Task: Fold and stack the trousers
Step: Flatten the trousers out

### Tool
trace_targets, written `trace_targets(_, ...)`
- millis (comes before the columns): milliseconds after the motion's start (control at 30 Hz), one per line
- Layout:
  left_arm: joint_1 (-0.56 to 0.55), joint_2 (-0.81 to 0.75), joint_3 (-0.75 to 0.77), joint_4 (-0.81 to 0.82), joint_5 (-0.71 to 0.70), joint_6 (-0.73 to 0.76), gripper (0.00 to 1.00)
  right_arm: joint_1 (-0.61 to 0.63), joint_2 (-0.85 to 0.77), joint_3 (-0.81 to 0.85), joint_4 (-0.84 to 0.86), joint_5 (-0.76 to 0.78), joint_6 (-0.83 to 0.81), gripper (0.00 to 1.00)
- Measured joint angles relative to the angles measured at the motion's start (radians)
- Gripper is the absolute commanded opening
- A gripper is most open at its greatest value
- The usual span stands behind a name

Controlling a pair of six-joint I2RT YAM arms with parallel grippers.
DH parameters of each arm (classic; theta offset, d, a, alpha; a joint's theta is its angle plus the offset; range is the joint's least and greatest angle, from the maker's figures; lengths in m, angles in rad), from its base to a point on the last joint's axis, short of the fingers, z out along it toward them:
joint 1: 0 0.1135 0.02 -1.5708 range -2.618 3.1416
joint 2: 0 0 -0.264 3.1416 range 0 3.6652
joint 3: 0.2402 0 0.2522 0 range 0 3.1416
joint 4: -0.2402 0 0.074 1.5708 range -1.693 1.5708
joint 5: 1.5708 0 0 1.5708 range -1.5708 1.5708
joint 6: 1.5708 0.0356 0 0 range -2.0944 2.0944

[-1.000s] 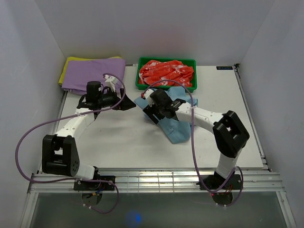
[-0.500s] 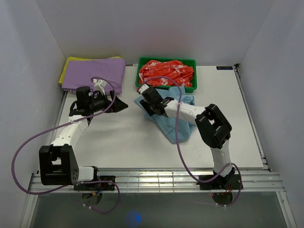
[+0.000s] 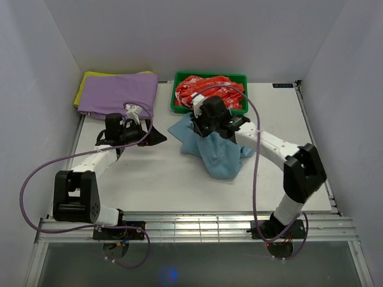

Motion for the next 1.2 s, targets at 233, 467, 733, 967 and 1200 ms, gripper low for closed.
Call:
trace_targets(233,-0.139,0.205,0.055,0.099,-0.042,-0.006,0.98,-0.191,-0.34,-0.067,-0.034,-0.322,-0.02,0.08)
trace_targets(467,-0.283,0.463,0.208,0.148,-0.129,0.021,0.96,-0.438,-0.488,-0.099,-0.167,-0.496,-0.124,0.08)
trace_targets(733,-0.346,0.602,0.292,0.296,0.003,-0.05,0.56,-0.617,-0.56,-0.108,-0.311,-0.579,-0.237,0.08)
trace_targets(967,-0.366,0.602,0.302,0.367,0.1,-0.133,0.0,-0.694,-0.56,-0.07,-0.414,-0.578,-0.33,0.08)
trace_targets(1200,-0.158,0.211,0.134,0.235,0.139,-0.116,0.0,-0.772,-0.578,-0.047,-0.472,-0.536,-0.42,0.08)
